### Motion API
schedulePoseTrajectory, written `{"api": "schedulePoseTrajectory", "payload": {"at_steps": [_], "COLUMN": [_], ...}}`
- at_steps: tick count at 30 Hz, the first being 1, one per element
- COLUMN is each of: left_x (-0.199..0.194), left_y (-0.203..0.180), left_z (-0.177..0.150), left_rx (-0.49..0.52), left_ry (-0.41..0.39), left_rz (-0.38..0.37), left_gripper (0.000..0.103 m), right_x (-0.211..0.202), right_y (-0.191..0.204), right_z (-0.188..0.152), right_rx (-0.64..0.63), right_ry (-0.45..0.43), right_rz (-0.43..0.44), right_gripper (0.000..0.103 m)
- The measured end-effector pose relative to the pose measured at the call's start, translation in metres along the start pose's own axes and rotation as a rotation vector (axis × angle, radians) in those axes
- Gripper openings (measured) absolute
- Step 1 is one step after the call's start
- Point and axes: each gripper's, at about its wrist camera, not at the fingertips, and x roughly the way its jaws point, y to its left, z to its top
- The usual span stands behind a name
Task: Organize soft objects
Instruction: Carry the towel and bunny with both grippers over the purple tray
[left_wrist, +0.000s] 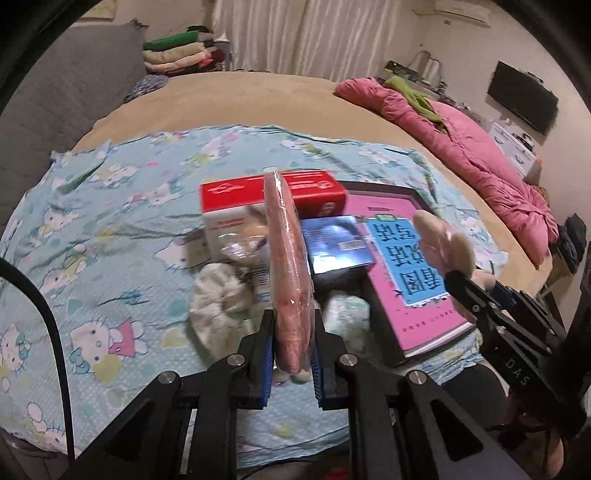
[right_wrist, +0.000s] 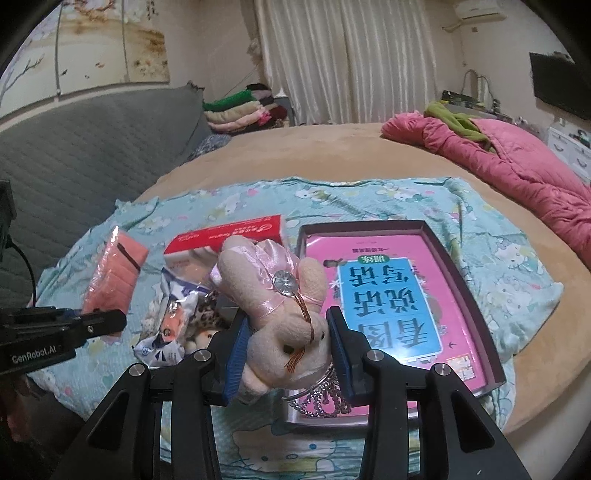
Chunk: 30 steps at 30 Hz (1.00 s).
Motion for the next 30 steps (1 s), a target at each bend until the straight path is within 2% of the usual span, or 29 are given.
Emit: {"api": "schedulePoseTrajectory", "payload": {"at_steps": [11,16,24,30], "left_x": [0.018,0.037,0.069,0.093], "left_y": [-0.06,-0.087,-0.12,-0.138], "left_z": [0.014,0.019,0.021,0.02], "left_rx": [0.108,0.145,0.192,0.228], "left_ry": [0.008,0.035,0.088,0.131], "left_rz": [-0.031,-0.059,-0.079,-0.078], "left_gripper": [0.017,0.017,0.017,0.017], "right_x": [-0.009,-0.012,-0.007,0.007], "right_y": [-0.033,-0.05,-0.092,-0.12], "right_z": [0.003,0.004,-0.001,-0.008], "right_rx": [0.072,0.081,0.179,0.248], "right_ry": [-0.038,-0.057,-0.041,0.008], "right_rz": [-0.058,-0.138,-0.187,-0.217], "right_gripper": [0.042,0.042,0.042,0.042]}}
